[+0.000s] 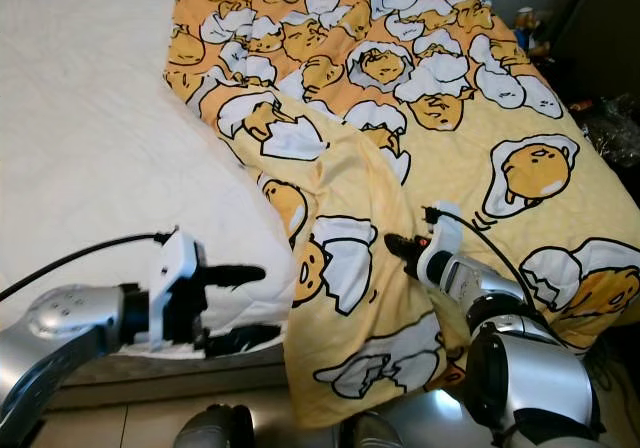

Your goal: Clean up the room

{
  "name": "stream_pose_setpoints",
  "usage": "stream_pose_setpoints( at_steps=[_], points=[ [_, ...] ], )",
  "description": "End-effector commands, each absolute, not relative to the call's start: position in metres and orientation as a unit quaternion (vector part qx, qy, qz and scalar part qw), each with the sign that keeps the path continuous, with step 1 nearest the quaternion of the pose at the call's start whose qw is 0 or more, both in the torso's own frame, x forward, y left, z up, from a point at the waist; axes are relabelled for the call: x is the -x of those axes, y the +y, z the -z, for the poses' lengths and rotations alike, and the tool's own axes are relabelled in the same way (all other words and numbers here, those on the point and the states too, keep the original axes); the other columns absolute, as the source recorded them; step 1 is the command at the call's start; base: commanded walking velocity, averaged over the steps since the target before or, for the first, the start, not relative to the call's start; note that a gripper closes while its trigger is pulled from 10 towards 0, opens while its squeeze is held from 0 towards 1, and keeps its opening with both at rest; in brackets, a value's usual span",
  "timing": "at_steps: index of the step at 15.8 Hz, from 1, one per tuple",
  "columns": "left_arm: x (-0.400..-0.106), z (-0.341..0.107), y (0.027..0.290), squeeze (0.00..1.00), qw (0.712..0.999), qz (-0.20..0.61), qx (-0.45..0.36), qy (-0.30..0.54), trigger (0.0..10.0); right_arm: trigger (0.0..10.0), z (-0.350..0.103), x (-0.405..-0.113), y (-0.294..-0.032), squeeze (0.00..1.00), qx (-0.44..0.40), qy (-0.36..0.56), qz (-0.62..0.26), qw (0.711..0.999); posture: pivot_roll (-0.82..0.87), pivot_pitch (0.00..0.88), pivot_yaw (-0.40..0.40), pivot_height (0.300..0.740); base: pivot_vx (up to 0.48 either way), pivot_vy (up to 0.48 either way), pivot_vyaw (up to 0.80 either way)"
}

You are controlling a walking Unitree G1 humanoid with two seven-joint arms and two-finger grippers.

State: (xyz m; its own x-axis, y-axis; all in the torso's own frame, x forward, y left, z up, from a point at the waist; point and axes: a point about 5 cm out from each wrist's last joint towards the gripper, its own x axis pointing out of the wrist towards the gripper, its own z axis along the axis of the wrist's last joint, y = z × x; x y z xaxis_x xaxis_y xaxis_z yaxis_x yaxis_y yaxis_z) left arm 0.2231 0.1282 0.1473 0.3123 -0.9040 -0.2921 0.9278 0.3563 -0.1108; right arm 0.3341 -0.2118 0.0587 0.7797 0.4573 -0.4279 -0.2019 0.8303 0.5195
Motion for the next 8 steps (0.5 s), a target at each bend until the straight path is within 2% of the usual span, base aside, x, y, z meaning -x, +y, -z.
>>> stream_pose_setpoints(
  at_steps=[1,4,6,8],
  points=[
    [-0.227,-0.147,0.131,0.00,0.816,0.556,-0.034,0.155,10.0,0.0,-0.069,-0.340,-0.208,0.00,-0.245,0.252,-0.202,0.914,0.07,0.034,0.009,0.740,0.000,0.000,0.00],
    [-0.248,-0.140,0.133,0.00,0.858,0.487,-0.063,0.150,10.0,0.0,-0.081,-0.345,-0.195,0.00,-0.281,0.207,-0.260,0.900,0.05,0.000,0.017,0.740,0.000,0.000,0.00],
    [-0.255,-0.139,0.131,0.00,0.867,0.470,-0.072,0.145,10.0,0.0,-0.085,-0.345,-0.188,0.00,-0.288,0.197,-0.288,0.892,0.04,0.000,0.025,0.740,0.000,0.000,0.00],
    [-0.267,-0.140,0.115,0.00,0.869,0.472,-0.085,0.122,10.0,0.0,-0.096,-0.348,-0.172,0.00,-0.299,0.169,-0.330,0.879,0.02,0.000,0.035,0.740,0.000,0.000,0.00]
  ],
)
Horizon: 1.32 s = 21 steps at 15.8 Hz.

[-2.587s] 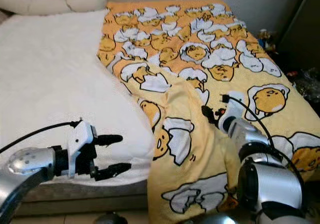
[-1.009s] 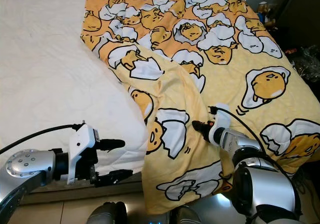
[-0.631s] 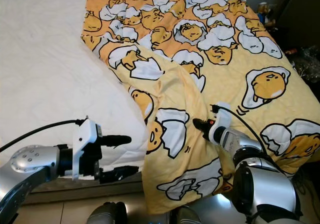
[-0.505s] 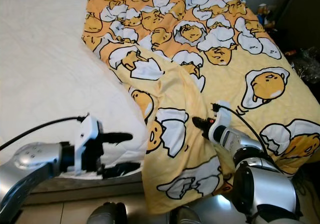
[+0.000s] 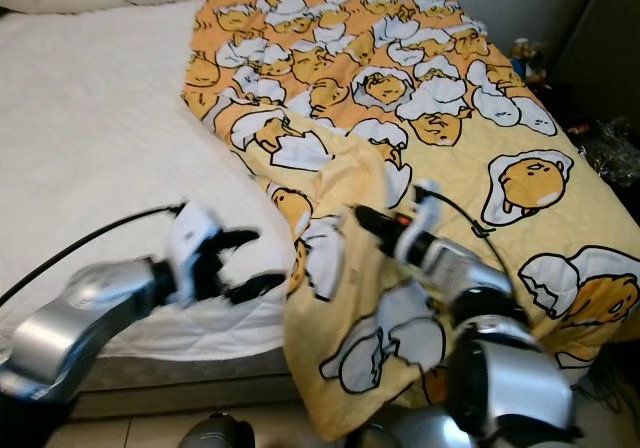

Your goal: Clean up the room

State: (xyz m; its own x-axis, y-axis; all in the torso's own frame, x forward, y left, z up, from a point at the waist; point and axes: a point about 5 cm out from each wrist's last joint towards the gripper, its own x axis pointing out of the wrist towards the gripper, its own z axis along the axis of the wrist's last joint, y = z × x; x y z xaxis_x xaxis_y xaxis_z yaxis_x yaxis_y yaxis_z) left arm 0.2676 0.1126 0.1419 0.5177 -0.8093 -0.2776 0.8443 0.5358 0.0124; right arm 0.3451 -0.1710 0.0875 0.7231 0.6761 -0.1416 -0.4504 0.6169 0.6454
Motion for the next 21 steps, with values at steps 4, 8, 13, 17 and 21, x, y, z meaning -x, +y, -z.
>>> stream_pose_setpoints(
  at_steps=[4,8,13,17,21],
  points=[
    [-0.290,-0.143,0.078,1.00,0.854,0.503,-0.094,0.094,10.0,0.0,-0.113,-0.348,-0.156,0.00,-0.304,0.139,-0.373,0.866,0.00,0.000,0.041,0.740,0.000,0.000,0.00],
    [-0.300,-0.121,0.050,1.00,0.832,0.530,-0.113,0.114,10.0,0.0,-0.119,-0.342,-0.154,0.00,-0.312,0.129,-0.373,0.864,-0.03,0.000,0.061,0.740,0.000,0.000,0.00],
    [-0.321,-0.103,0.043,0.00,0.855,0.485,-0.157,0.098,10.0,0.0,-0.127,-0.334,-0.145,0.00,-0.322,0.123,-0.381,0.858,-0.07,0.000,0.091,0.740,0.000,0.000,0.00],
    [-0.339,-0.115,0.031,1.00,0.888,0.445,-0.104,0.054,10.0,0.0,-0.130,-0.330,-0.140,0.00,-0.322,0.125,-0.384,0.857,-0.08,0.000,0.107,0.740,0.000,0.000,0.00],
    [-0.343,-0.113,0.034,1.00,0.896,0.428,-0.113,0.046,10.0,0.0,-0.132,-0.328,-0.140,0.00,-0.324,0.123,-0.381,0.857,-0.08,0.000,0.117,0.740,0.000,0.000,0.00]
  ],
)
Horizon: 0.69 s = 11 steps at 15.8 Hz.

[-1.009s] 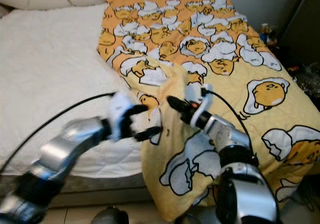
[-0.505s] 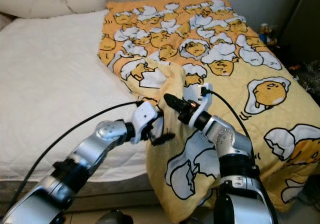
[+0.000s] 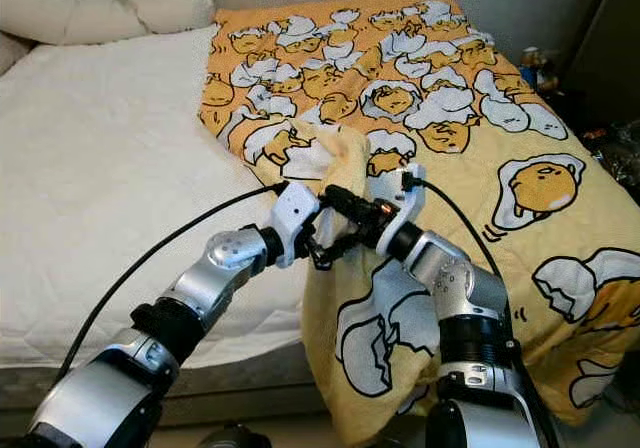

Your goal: Clean up the room

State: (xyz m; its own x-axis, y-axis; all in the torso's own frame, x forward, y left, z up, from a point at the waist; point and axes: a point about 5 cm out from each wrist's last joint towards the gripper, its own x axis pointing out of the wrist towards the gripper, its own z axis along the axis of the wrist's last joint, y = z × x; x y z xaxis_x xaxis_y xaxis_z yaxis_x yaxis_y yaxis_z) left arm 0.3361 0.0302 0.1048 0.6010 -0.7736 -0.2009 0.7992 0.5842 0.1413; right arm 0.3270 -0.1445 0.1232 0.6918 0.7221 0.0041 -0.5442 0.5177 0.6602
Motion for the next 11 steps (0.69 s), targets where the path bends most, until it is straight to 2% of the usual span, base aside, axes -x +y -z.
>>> stream_pose_setpoints(
  at_steps=[1,3,4,5,11],
  points=[
    [-0.3446,-0.1113,0.0359,1.00,0.900,0.418,-0.116,0.048,10.0,0.0,-0.1326,-0.3275,-0.1409,0.00,-0.326,0.122,-0.380,0.857,-0.08,0.000,0.116,0.740,0.000,0.000,0.00],
    [-0.3454,-0.1091,0.0346,1.00,0.903,0.415,-0.104,0.051,10.0,0.0,-0.1328,-0.3267,-0.1399,0.00,-0.327,0.123,-0.380,0.856,-0.08,0.000,0.111,0.740,0.000,0.000,0.00],
    [-0.3452,-0.1094,0.0323,0.90,0.904,0.415,-0.084,0.053,0.0,0.0,-0.1323,-0.3263,-0.1388,0.00,-0.328,0.124,-0.381,0.856,-0.08,0.000,0.110,0.740,0.000,0.000,0.00],
    [-0.3445,-0.1092,0.0299,0.00,0.903,0.419,-0.072,0.053,0.0,0.0,-0.1316,-0.3258,-0.1373,0.00,-0.327,0.126,-0.382,0.855,-0.08,0.000,0.108,0.740,0.000,0.000,0.00],
    [-0.3438,-0.1047,0.0321,0.00,0.902,0.423,-0.063,0.058,0.0,0.0,-0.1288,-0.3269,-0.1337,0.00,-0.319,0.135,-0.380,0.858,-0.06,0.000,0.108,0.740,0.000,0.000,0.00]
  ],
)
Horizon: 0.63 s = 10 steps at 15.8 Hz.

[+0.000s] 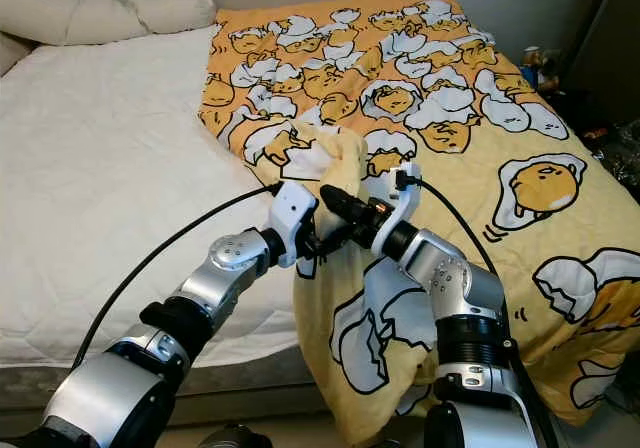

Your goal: Clean up the room

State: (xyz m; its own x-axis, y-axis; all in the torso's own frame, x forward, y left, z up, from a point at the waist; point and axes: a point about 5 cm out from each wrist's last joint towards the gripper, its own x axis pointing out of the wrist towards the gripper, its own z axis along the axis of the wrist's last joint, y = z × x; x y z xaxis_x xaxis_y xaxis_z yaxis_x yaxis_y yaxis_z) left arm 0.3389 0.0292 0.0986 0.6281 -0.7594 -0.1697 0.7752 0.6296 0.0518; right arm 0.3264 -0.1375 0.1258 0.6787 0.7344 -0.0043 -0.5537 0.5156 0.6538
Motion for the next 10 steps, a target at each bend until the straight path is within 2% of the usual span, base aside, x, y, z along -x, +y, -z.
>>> stream_pose_setpoints(
  at_steps=[1,8,9,10],
  points=[
    [-0.3439,-0.1048,0.0335,0.00,0.902,0.423,-0.063,0.057,0.0,0.0,-0.1285,-0.3273,-0.1335,0.00,-0.318,0.135,-0.379,0.858,-0.06,0.000,0.108,0.740,0.000,0.000,0.00],
    [-0.3426,-0.1072,0.0334,0.00,0.895,0.440,-0.048,0.047,0.0,0.0,-0.1254,-0.3286,-0.1328,0.00,-0.314,0.137,-0.372,0.863,-0.06,0.000,0.114,0.740,0.000,0.000,0.00],
    [-0.3418,-0.1074,0.0327,0.00,0.895,0.443,-0.041,0.046,0.0,3.1,-0.1244,-0.3278,-0.1329,0.00,-0.311,0.138,-0.371,0.864,-0.06,0.000,0.115,0.740,0.000,0.000,0.00],
    [-0.3414,-0.1073,0.0327,0.00,0.894,0.444,-0.040,0.045,0.0,8.6,-0.1235,-0.3274,-0.1326,0.00,-0.307,0.140,-0.371,0.866,-0.06,0.000,0.117,0.740,0.000,0.000,0.00]
  ],
)
